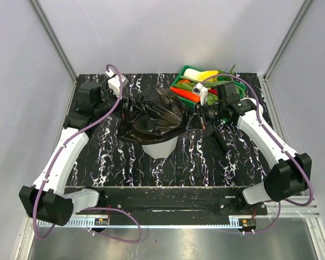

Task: Put the trash bags into the trash bin
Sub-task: Place the trash bag in the trash bin.

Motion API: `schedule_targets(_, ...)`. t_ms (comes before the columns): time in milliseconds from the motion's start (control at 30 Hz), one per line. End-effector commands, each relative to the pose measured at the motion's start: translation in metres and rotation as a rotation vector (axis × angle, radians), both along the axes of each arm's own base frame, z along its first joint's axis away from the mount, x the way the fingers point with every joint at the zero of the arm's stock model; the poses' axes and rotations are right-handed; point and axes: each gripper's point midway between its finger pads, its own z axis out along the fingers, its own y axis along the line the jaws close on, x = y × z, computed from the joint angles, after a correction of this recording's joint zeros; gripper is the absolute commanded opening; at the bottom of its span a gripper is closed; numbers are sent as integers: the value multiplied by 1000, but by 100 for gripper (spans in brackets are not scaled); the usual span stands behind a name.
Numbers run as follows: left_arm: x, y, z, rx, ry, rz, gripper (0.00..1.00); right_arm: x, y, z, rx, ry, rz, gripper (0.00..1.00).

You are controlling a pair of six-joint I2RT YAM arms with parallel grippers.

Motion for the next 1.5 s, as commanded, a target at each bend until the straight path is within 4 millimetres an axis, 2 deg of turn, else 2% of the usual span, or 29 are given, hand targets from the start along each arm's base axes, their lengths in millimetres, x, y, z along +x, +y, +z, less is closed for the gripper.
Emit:
schedule_targets(0, 4, 3, 46, -58, -110, 21, 99, 12, -4, -10, -31, -39, -16, 0)
schedule_targets(167, 8, 12, 56, -147, -69, -4, 99, 18, -4, -17, -46, -48, -31, 0)
schedule_targets(400, 7, 20, 36, -211, -4, 3, 99, 24, -3, -21, -43, -65, -50, 0)
schedule_targets(567, 18, 41, 42, -313, 1, 72, 99, 27, -4, -27, -57, -59, -52, 0)
schedule_targets(733, 28, 55, 36, -404, 82, 47, 99, 30, -3, -31, -63, -59, -48, 0)
schedule_targets(900, 35, 64, 21, -407, 112, 55, 99, 38, -4, -37, -91, -53, -50, 0)
schedule_targets(1033, 43, 71, -1, -391, 155, 91, 96, 40, -5, -39, -103, -68, -45, 0)
schedule_targets(1233, 36, 62, -5, -464, 226, -13, 94, 38, -1, -12, -81, -104, 0, 1)
schedule_targets(1467, 38, 63, 10, -519, 198, -42, 96, 39, 0, 4, -81, -115, 25, 1)
